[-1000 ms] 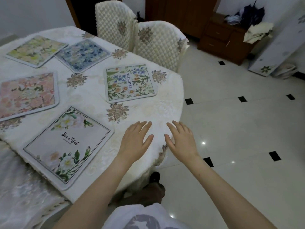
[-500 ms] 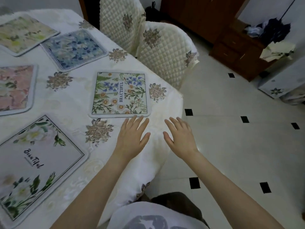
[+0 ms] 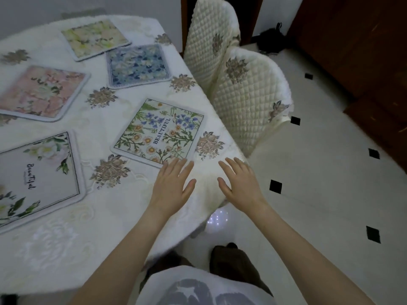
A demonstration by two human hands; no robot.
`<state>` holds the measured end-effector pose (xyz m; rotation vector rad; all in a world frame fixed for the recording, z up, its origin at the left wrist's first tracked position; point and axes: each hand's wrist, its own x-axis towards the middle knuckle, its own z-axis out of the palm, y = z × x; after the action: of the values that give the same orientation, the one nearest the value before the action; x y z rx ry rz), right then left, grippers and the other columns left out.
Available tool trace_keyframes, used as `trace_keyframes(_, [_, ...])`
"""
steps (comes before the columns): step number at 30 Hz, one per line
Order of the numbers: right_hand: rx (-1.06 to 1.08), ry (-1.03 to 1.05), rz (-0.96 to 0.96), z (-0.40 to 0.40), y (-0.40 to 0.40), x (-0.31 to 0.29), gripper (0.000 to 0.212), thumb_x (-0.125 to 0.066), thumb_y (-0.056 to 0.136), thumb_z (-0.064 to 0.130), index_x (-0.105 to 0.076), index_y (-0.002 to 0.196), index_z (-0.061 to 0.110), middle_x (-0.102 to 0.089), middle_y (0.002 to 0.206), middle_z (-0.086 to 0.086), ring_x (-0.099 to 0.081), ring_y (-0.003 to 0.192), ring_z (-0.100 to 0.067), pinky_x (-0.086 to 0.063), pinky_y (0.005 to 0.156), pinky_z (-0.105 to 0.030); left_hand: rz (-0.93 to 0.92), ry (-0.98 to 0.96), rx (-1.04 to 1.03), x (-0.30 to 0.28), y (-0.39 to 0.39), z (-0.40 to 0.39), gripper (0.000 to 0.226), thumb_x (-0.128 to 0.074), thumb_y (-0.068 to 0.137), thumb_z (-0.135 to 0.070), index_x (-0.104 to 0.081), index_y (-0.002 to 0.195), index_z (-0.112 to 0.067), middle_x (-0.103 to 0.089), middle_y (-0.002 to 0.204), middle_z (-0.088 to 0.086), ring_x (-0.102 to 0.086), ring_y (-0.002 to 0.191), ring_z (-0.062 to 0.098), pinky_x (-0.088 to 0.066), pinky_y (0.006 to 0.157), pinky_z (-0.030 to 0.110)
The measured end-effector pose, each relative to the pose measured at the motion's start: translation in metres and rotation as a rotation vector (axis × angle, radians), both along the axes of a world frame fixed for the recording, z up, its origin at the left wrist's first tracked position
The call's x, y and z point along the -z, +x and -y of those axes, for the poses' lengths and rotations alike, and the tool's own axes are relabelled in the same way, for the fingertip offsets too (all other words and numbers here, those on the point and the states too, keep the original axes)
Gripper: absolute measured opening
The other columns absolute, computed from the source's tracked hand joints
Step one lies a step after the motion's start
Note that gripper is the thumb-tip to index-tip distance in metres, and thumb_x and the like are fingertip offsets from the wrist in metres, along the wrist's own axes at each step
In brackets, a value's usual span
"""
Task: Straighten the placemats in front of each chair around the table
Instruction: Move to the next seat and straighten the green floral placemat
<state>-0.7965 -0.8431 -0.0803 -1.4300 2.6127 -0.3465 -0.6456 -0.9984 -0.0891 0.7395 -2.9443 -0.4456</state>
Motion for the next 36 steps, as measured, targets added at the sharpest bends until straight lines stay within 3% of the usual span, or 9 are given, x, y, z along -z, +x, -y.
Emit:
trace_keyframes(5, [-0.159,-0.051,-0.019,-0.013,-0.054,-0.012,0.046,-0.051,0.091,0.034,-0.052,0.132,0.013,-0.054,0.136,-0.013,-0.046,0.129,-0.037,-0.039,0.104,-0.049,-0.020,0.019,-0.180,-0.016,-0.031,-0.041,0.060,-0.023,0.092,-0.048,-0.042,0.140,-0.018,-0.046,0.144,0.009,-0.036,0.137,0.029,-0.024,0.116,0.045])
trace_keyframes(13, [-0.404,-0.074,-0.042,0.030,-0.106,-0.014,0.046,-0.047,0.091,0.036,-0.050,0.132,0.014,-0.054,0.136,-0.010,-0.046,0.128,-0.034,-0.040,0.101,-0.046,-0.033,0.013,-0.430,-0.019,-0.053,-0.042,0.051,-0.035,0.095,-0.042,-0.041,0.139,-0.019,-0.046,0.143,0.007,-0.037,0.135,0.026,-0.024,0.115,0.041])
trace_keyframes(22, [-0.620,-0.001,-0.015,0.124,-0.141,-0.001,0.049,-0.038,0.095,0.040,-0.041,0.139,0.017,-0.044,0.146,-0.009,-0.035,0.137,-0.029,-0.031,0.112,-0.044,-0.115,0.056,-0.660,0.007,-0.079,0.000,0.052,-0.032,0.094,-0.044,-0.043,0.139,-0.020,-0.049,0.140,0.004,-0.039,0.133,0.023,-0.027,0.114,0.040])
trace_keyframes(36, [-0.801,-0.025,0.036,0.263,-0.181,0.015,0.047,-0.041,0.095,0.035,-0.043,0.136,0.014,-0.047,0.142,-0.010,-0.041,0.132,-0.029,-0.036,0.107,-0.044,-0.134,0.070,-0.933,0.035,-0.105,0.079,0.050,-0.045,0.094,-0.039,-0.043,0.138,-0.016,-0.049,0.140,0.006,-0.043,0.129,0.023,-0.034,0.110,0.041])
